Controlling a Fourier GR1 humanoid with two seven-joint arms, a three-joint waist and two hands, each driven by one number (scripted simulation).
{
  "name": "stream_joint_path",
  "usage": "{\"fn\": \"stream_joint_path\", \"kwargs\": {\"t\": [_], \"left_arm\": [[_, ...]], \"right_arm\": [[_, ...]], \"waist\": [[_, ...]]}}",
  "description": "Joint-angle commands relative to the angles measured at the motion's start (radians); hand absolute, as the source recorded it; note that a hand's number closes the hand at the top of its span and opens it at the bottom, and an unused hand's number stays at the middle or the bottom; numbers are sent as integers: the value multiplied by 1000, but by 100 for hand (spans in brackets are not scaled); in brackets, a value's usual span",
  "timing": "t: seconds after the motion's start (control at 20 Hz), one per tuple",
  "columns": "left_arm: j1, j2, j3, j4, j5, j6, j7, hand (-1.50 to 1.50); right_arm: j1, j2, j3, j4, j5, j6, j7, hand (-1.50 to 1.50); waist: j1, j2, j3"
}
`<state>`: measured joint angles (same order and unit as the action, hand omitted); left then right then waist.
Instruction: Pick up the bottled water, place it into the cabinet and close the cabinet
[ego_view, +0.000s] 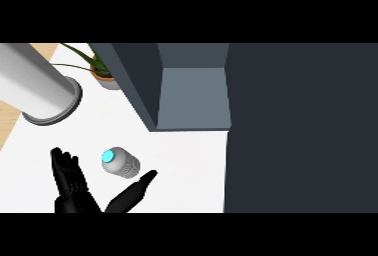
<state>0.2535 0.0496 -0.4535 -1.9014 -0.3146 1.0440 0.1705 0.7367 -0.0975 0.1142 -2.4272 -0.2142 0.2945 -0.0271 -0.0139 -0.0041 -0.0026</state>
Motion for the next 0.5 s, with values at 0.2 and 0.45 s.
{"fn": "stream_joint_path", "kwargs": {"t": [0.2, 0.45], "left_arm": [[-42, -48, 112, 235, 315, -47, -340, -150], [-31, -49, 191, 367, 526, -92, -583, -150]], "right_arm": [[136, -17, -34, -150, -47, 43, -46, -150], [185, -17, -11, -161, -22, 57, -71, -150]], "waist": [[-3, 0, -1], [-1, 0, -3]]}}
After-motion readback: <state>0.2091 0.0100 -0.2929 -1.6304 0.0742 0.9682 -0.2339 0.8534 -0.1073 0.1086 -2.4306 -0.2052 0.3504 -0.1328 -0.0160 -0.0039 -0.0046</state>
